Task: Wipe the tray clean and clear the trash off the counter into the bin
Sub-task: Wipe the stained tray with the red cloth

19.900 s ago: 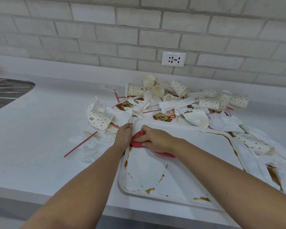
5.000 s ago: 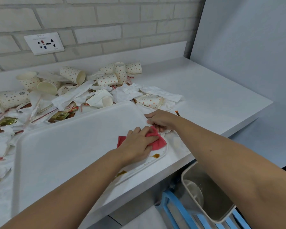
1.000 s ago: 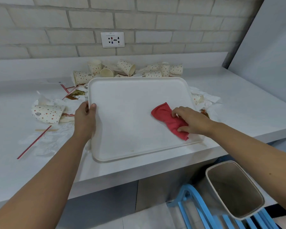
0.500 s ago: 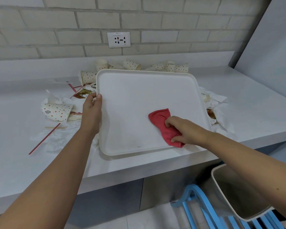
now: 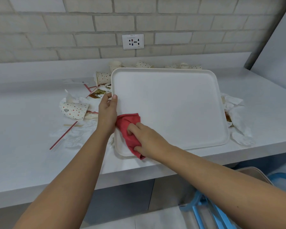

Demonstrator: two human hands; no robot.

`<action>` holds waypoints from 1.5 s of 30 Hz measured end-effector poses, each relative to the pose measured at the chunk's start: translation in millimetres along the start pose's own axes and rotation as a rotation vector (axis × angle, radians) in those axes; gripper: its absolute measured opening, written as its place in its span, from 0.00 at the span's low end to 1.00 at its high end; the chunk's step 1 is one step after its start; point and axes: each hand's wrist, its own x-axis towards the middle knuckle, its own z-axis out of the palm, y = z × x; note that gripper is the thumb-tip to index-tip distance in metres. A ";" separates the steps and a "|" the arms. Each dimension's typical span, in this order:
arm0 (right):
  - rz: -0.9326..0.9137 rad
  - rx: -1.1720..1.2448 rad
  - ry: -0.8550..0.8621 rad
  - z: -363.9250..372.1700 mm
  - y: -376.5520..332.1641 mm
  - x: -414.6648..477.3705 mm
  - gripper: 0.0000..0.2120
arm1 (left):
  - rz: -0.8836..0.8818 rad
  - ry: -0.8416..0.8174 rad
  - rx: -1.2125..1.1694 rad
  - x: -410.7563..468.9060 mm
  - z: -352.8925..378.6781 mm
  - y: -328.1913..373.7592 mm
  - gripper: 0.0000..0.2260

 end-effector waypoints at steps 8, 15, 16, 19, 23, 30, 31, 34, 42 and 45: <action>-0.083 -0.089 0.034 -4.8 -0.6 3.5 0.21 | -0.053 -0.035 -0.066 6.2 -1.0 0.8 0.11; -0.481 -0.404 -0.163 -40.4 35.0 4.9 0.19 | -0.070 -0.062 -0.124 9.2 -1.7 -0.2 0.08; -0.476 -0.472 -0.196 -39.0 37.4 3.6 0.21 | -0.074 -0.070 -0.131 9.8 -1.5 -0.3 0.08; -0.466 -0.500 -0.179 -28.5 40.3 -1.2 0.19 | -0.084 -0.088 -0.153 9.1 0.2 -2.5 0.08; -0.434 -0.422 -0.162 -20.1 38.6 0.8 0.10 | -0.117 -0.108 -0.211 6.4 0.3 -6.2 0.08; -0.385 -0.417 -0.085 -8.6 19.9 3.7 0.14 | -0.182 -0.119 -0.246 9.0 -1.2 -7.4 0.08; -0.368 -0.408 -0.079 -7.9 17.6 3.9 0.16 | -0.188 -0.123 -0.251 9.3 -1.3 -6.6 0.08; -0.342 -0.364 -0.053 -6.0 13.0 4.3 0.24 | -0.208 -0.133 -0.284 13.1 -3.7 -4.2 0.09; -0.295 -0.234 0.106 1.2 11.3 12.9 0.23 | -0.319 -0.210 -0.392 17.8 -2.5 6.2 0.18; -0.268 -0.176 0.150 -2.4 11.7 19.9 0.23 | -0.349 -0.264 -0.439 18.7 -3.0 9.7 0.20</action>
